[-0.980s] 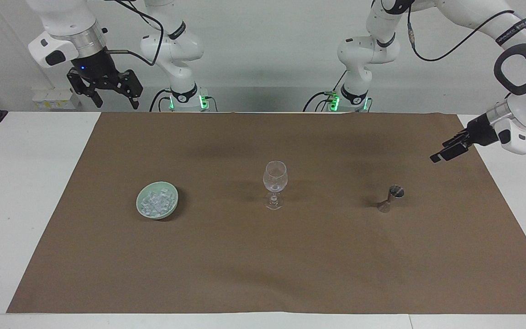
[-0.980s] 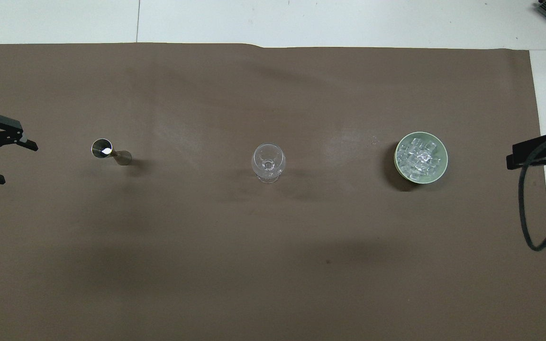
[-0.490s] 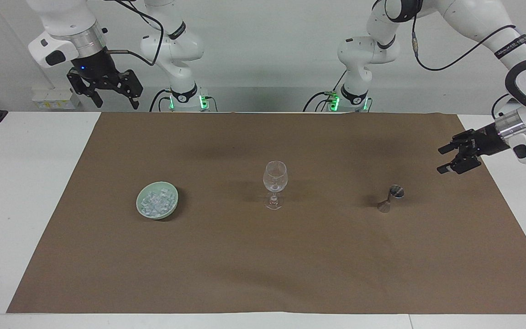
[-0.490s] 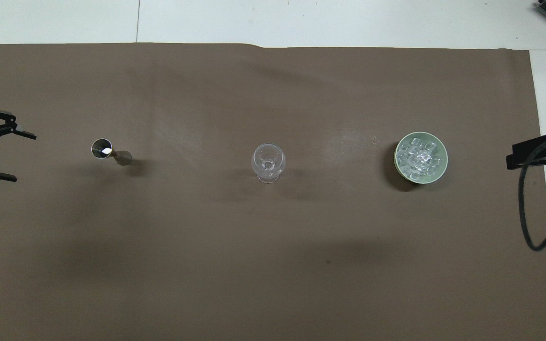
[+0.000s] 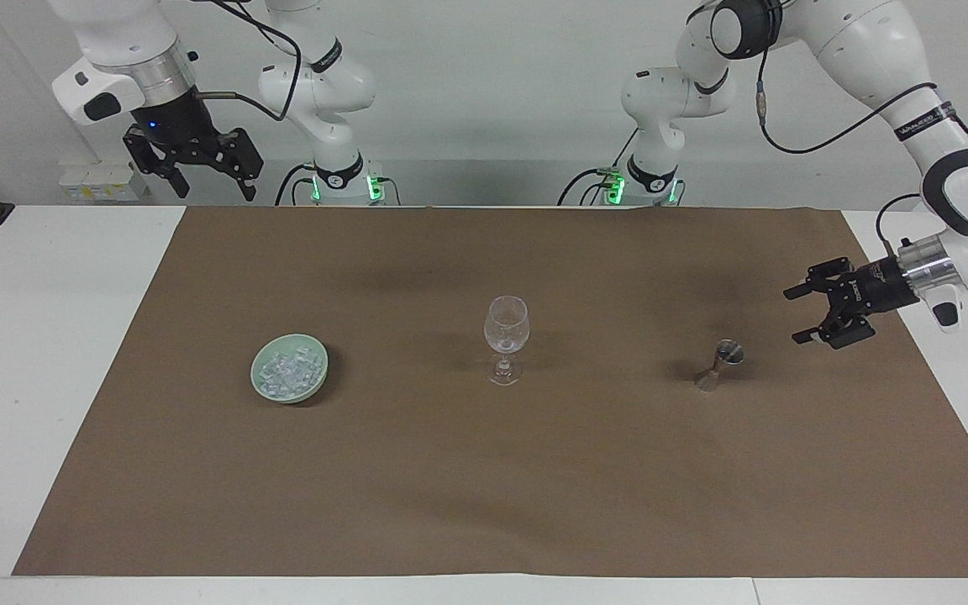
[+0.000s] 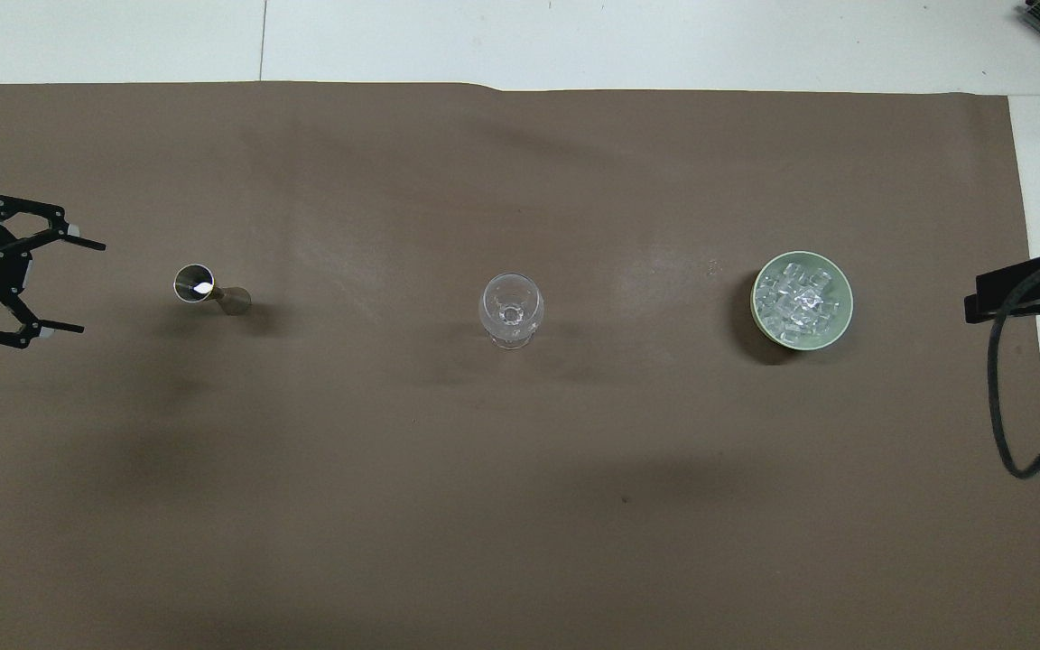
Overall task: Pour wine and add ice with both arms
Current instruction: 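Move the left gripper onto the table and open its fingers, then reach the open left gripper to the small silver metal cup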
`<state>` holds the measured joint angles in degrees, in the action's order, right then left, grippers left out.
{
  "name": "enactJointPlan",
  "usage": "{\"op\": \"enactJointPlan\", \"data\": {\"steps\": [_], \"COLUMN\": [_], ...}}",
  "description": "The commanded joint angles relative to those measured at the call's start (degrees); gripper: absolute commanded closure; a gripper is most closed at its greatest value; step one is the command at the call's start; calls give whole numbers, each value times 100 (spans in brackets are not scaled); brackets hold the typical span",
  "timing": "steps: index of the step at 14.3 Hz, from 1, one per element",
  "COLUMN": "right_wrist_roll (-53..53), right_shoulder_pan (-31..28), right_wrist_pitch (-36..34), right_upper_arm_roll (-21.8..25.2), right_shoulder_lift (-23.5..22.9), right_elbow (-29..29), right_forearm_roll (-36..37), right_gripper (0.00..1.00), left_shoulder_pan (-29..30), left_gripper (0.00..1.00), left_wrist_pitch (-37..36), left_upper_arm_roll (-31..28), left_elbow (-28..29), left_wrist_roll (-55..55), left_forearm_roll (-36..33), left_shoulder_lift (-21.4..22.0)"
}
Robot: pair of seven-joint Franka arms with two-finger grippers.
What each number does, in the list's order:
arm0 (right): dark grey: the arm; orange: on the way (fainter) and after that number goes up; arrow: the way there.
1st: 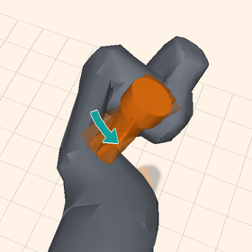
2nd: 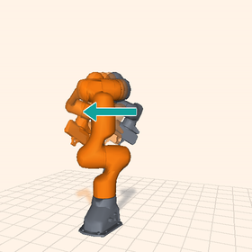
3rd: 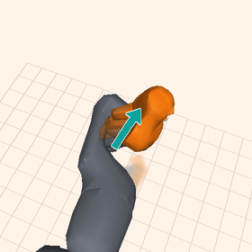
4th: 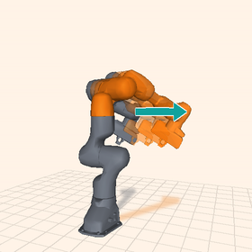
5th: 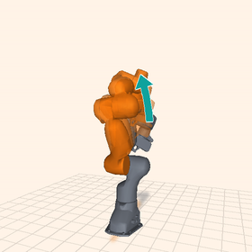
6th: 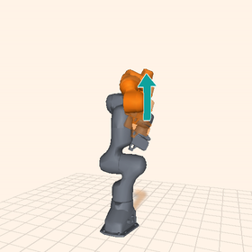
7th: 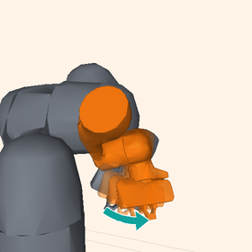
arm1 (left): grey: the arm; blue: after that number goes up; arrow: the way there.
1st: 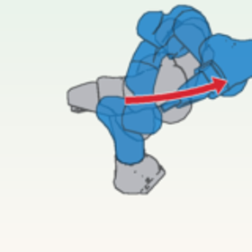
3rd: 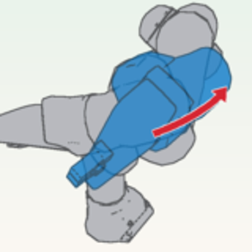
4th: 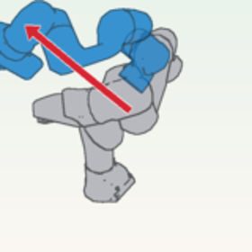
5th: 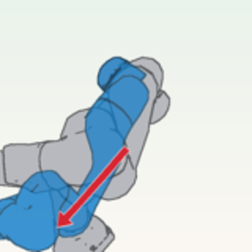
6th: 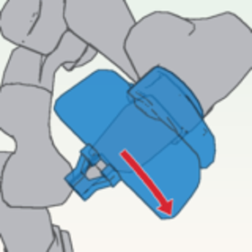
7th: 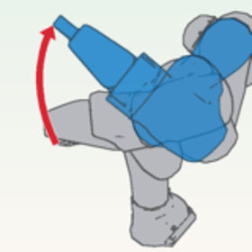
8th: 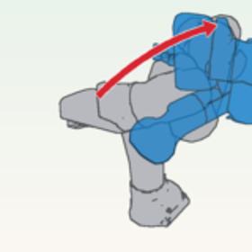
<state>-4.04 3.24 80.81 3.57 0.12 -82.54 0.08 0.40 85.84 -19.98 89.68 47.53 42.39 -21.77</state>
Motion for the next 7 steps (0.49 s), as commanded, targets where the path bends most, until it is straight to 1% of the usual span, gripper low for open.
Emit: {"op": "enactJointPlan", "data": {"steps": [1, 3, 6, 7], "right_wrist_roll": [78, 78, 78, 78], "right_shoulder_pan": [-87, -87, -87, -78], "right_wrist_pitch": [-57, -57, -57, -57], "right_upper_arm_roll": [-5, -5, -5, -5], "right_shoulder_lift": [-30, -30, -30, -30], "right_elbow": [80, 80, 80, 80], "right_forearm_roll": [-184, -184, -184, -184], "right_gripper": [0, 0, 0, 0], "left_shoulder_pan": [127, 136, 320, 338], "left_gripper": [0, 0, 0, 0], "left_wrist_pitch": [-76, -84, -383, -383], "left_upper_arm_roll": [-94, -120, -138, -129], "left_elbow": [-11, -3, 41, 102], "left_wrist_roll": [142, 160, 151, 134], "left_forearm_roll": [470, 716, 1366, 1429], "left_shoulder_lift": [-257, -450, -898, -942]}}
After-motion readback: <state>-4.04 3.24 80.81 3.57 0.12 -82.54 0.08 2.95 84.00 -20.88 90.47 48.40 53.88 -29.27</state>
